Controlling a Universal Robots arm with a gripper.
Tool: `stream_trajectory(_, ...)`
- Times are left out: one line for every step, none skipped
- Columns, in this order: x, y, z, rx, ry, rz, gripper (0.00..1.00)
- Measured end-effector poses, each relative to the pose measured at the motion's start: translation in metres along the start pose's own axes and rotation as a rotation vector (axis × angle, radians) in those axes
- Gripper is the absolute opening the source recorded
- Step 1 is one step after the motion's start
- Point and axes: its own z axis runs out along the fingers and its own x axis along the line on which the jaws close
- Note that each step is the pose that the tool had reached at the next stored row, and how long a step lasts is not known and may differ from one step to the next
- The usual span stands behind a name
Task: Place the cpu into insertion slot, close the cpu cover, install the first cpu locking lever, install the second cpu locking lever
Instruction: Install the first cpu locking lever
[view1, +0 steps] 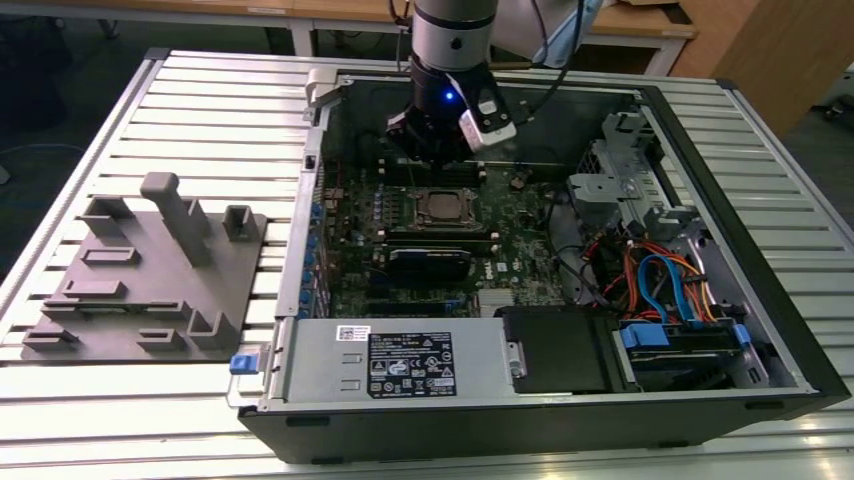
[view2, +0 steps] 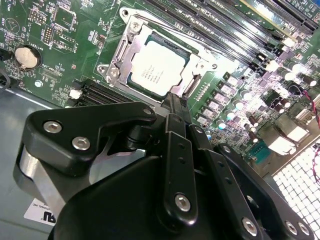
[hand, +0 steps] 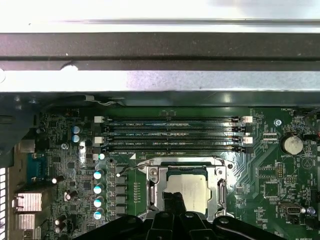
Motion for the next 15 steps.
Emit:
stream_trajectory(0.0,0.0,0.0,0.0,0.0,0.0,0.1)
stream_trajectory(0.0001,0.0,0.0,0.0,0.0001,0.0,0.1)
stream_trajectory(0.0003,0.0,0.0,0.0,0.0001,0.0,0.1)
stream_trajectory(0.0006,0.0,0.0,0.0,0.0,0.0,0.1)
stream_trajectory(0.0009,0.0,0.0,0.0,0.0,0.0,0.1)
stream_trajectory(0.0013,0.0,0.0,0.0,0.0,0.0,0.1)
stream_trajectory(0.0017,0.0,0.0,0.0,0.0,0.0,0.1)
stream_trajectory(0.0021,-0.0001,0.0,0.0,0.0,0.0,0.1)
stream_trajectory(0.0026,-0.0001,-0.0001,0.0001,0.0001,0.0,0.1)
stream_trajectory(0.003,-0.0001,0.0,0.0,0.0,0.0,0.1)
stream_trajectory(0.0035,-0.0001,-0.0001,0.0,0.0001,0.0,0.1)
stream_trajectory(0.0043,-0.0001,-0.0001,0.0,0.0001,0.0,0.1)
stream_trajectory(0.0052,-0.0001,-0.0001,0.0,0.0,0.0,0.1)
stream_trajectory(0.0065,-0.0002,-0.0001,0.0001,0.0001,0.0,0.1)
stream_trajectory(0.0081,-0.0002,-0.0002,0.0002,0.0001,0.0,0.1)
